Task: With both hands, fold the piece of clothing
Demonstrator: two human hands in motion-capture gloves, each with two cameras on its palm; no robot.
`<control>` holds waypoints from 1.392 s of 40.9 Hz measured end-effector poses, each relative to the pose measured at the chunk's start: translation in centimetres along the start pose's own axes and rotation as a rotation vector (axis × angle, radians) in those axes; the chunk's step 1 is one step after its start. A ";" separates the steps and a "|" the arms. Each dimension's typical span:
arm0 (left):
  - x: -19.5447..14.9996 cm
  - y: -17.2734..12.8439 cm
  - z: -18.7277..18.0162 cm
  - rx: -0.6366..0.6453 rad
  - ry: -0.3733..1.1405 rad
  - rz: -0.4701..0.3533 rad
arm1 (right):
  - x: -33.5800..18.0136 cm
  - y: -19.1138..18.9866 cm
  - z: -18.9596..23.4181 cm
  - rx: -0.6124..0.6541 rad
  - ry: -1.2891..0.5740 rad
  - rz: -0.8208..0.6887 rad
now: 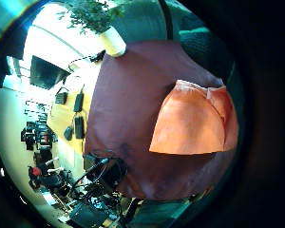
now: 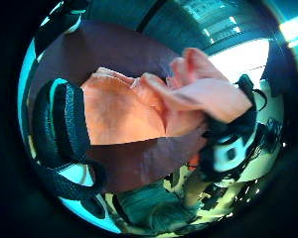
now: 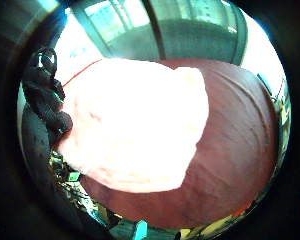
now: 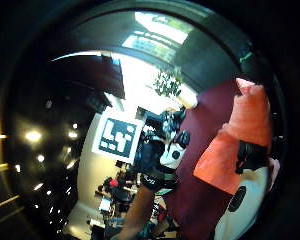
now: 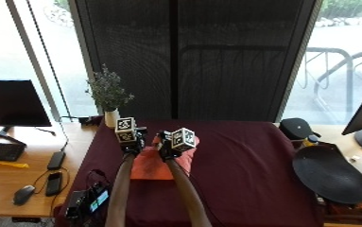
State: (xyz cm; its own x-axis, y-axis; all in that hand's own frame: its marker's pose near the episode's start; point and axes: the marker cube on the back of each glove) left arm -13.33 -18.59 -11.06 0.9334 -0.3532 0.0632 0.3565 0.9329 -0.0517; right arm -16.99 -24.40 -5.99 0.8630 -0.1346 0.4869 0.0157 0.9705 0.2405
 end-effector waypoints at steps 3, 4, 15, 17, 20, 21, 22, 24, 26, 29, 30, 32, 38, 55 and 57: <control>-0.9 -1.8 1.2 0.035 0.025 0.016 | -1.8 0.9 4.1 -0.016 -0.072 -0.018; -1.2 -2.1 1.6 0.037 0.031 0.014 | -2.1 0.9 5.3 -0.010 -0.068 -0.044; -3.7 -3.1 4.1 0.038 0.073 0.002 | -1.4 3.3 14.8 -0.164 -0.060 -0.044; -4.1 -1.7 3.1 0.028 0.044 -0.034 | -0.1 3.5 15.9 -0.173 0.002 -0.008; -4.4 -1.0 2.9 0.010 0.036 -0.059 | 0.6 3.6 17.0 -0.204 -0.019 -0.022; -4.5 -1.5 3.6 0.010 0.051 -0.052 | 0.6 3.7 17.5 -0.229 -0.061 -0.051; -4.5 -2.0 4.3 0.011 0.064 -0.043 | 0.5 3.7 18.0 -0.255 -0.107 -0.089; -4.5 -1.9 4.5 0.011 0.073 -0.039 | 0.4 3.7 18.5 -0.292 -0.179 -0.173; -4.5 -1.6 4.5 0.002 0.074 -0.038 | 0.3 3.9 18.6 -0.332 -0.221 -0.207; -4.2 -1.2 4.4 -0.010 0.093 -0.029 | 0.4 4.5 18.2 -0.455 -0.275 -0.201; -4.0 -0.8 4.1 -0.012 0.100 -0.026 | 0.3 4.7 17.9 -0.504 -0.302 -0.203; -3.6 -0.2 3.6 -0.016 0.108 -0.019 | 0.0 4.9 16.8 -0.600 -0.374 -0.217; -3.4 -0.7 4.7 -0.046 0.070 -0.038 | -0.8 4.2 11.3 -0.706 -0.424 -0.301; 1.8 0.4 4.5 -0.063 0.022 0.009 | 9.3 -3.5 -7.4 -0.315 0.820 -0.046; 2.5 0.3 4.5 -0.051 0.056 0.036 | 9.9 -3.5 -8.7 -0.273 0.832 -0.027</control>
State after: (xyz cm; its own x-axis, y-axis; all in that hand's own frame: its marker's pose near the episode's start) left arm -11.02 -18.86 -6.45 0.9459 -0.3244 0.0051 0.3232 0.9406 -0.1039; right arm -4.16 -27.39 -9.32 0.9471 -0.0722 -0.3126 0.0699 0.9974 -0.0186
